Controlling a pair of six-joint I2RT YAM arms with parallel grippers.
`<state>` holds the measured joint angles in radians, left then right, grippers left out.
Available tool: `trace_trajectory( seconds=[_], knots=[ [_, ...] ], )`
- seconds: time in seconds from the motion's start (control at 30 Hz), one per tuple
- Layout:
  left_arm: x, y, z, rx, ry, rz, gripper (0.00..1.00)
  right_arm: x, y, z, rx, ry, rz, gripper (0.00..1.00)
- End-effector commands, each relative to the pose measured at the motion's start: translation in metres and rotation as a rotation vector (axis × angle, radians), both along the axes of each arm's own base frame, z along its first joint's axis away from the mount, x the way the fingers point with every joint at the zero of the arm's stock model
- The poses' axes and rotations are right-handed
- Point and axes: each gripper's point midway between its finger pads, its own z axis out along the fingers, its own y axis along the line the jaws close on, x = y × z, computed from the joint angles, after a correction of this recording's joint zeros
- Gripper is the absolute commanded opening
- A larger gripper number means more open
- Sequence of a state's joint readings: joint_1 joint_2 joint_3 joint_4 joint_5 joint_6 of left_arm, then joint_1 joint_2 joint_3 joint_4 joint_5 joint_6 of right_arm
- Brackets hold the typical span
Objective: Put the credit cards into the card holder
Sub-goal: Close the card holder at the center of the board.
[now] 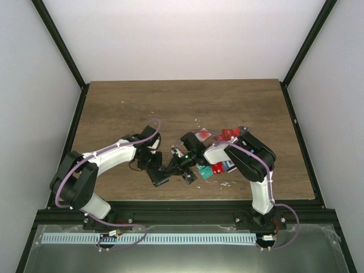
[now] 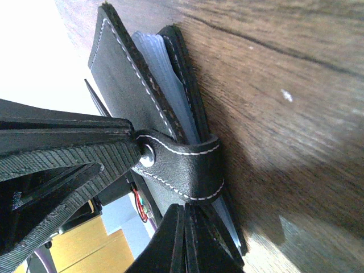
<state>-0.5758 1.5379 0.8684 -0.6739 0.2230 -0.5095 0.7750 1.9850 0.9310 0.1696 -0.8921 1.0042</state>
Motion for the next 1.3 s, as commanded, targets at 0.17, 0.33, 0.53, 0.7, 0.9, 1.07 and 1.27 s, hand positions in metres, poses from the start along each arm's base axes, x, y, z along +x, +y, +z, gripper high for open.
trace_trajectory(
  seconds=[0.17, 0.33, 0.53, 0.7, 0.9, 1.07, 1.27],
  knots=[
    [-0.025, 0.033, -0.02, 0.17, 0.053, 0.008, 0.04, -0.003, -0.034, -0.063, -0.262, 0.054, -0.09, 0.01],
    [-0.029, 0.039, -0.025, 0.227, 0.052, -0.003, 0.04, -0.003, -0.034, -0.063, -0.267, 0.054, -0.092, 0.01],
    [-0.036, 0.049, -0.033, 0.31, 0.064, 0.006, 0.04, -0.003, -0.034, -0.062, -0.265, 0.051, -0.09, 0.01],
    [-0.044, 0.053, -0.038, 0.37, 0.078, -0.006, 0.04, -0.004, -0.035, -0.062, -0.269, 0.052, -0.09, 0.01],
    [-0.062, 0.064, -0.048, 0.467, 0.121, -0.002, 0.04, -0.002, -0.034, -0.059, -0.262, 0.048, -0.092, 0.01],
    [-0.071, 0.077, -0.055, 0.566, 0.15, 0.006, 0.04, -0.003, -0.035, -0.058, -0.263, 0.047, -0.093, 0.01],
    [-0.079, 0.077, -0.058, 0.599, 0.159, -0.006, 0.04, -0.002, -0.036, -0.056, -0.264, 0.039, -0.093, 0.01]
  ],
)
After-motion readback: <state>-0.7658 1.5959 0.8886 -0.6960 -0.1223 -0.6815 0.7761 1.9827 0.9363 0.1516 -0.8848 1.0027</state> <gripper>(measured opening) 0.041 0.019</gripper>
